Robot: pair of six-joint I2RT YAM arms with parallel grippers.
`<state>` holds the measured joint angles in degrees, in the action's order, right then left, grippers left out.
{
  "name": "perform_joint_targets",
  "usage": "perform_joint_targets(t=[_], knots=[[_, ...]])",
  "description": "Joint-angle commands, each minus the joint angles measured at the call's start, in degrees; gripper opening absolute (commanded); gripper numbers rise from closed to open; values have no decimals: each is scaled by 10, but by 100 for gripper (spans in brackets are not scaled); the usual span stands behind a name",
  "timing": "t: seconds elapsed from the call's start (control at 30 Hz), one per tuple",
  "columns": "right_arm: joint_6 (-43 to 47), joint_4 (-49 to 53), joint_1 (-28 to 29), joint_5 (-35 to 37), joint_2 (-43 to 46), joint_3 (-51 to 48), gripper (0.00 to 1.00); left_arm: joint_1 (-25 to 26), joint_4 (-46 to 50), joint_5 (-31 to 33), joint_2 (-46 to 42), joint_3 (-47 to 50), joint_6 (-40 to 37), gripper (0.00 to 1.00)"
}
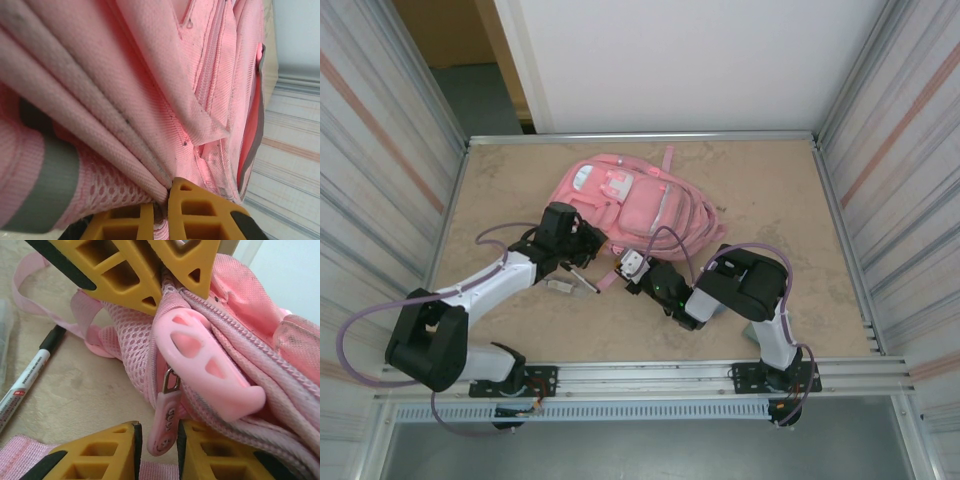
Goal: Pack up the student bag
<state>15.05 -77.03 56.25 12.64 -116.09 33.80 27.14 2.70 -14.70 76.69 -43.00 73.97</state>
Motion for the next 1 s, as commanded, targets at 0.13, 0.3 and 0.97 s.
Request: perform_joint_targets(t=[0.13,0.3,0.97], knots=[[5,-2,6,30,20,5,18,7,-27,2,-22,-19,4,0],[6,-1,11,62,18,13,4,7,-17,14,-32,-18,-3,0],[-90,13,36,174,99,-72,0,-49,4,34,-8,-21,-65,0]])
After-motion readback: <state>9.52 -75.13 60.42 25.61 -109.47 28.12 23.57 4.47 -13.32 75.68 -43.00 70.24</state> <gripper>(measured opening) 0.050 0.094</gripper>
